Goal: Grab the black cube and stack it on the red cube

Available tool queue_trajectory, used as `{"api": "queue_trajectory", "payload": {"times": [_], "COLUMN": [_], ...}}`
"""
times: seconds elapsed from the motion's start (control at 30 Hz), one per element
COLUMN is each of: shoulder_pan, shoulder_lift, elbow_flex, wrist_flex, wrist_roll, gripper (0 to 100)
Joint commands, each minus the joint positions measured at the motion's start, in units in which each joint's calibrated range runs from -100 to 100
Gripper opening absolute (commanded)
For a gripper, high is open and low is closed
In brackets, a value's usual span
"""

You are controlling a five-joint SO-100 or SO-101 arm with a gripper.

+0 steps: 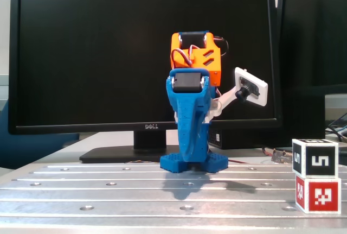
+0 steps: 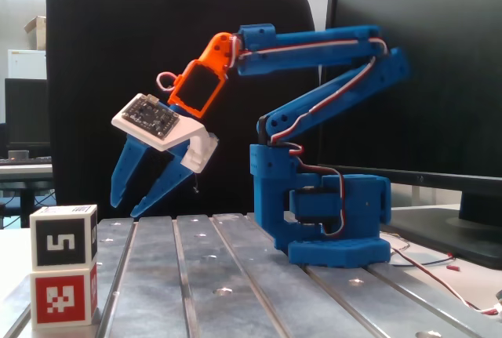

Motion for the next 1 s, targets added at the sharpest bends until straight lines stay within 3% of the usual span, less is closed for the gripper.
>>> {"api": "queue_trajectory", "payload": {"times": [0.0,0.47,0.97], "shoulder_pan": [0.6,0.6,3.4], "shoulder_lift": [-7.7,-36.9,-36.6], "elbow_flex": [3.4,18.7,20.3], "wrist_flex": [-0.7,8.0,13.3], "wrist_roll": [0.2,0.2,0.2], "gripper": [8,8,8]}}
